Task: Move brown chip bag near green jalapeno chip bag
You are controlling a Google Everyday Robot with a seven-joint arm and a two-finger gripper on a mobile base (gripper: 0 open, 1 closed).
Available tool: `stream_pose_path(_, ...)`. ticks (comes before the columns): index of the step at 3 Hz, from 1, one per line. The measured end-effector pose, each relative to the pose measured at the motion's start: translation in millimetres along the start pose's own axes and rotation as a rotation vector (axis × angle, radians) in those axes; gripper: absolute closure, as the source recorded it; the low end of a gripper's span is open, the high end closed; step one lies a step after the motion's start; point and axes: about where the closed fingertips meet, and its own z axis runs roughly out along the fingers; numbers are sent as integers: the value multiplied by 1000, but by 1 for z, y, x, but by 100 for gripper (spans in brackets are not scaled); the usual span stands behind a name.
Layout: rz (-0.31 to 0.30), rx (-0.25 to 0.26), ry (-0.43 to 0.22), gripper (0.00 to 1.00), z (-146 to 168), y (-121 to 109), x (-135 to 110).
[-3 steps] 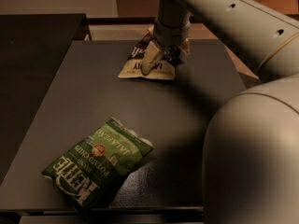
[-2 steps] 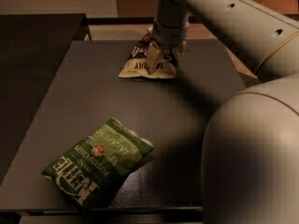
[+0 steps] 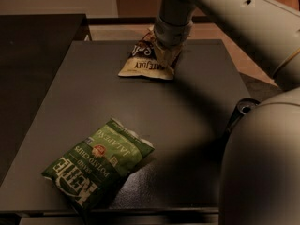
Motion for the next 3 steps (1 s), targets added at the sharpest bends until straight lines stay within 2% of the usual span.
stream_pose_path(1,-72,-43,-55,100,-24,21,9)
stream_pose_path(3,-293,-170,-152,100,-81,85,45)
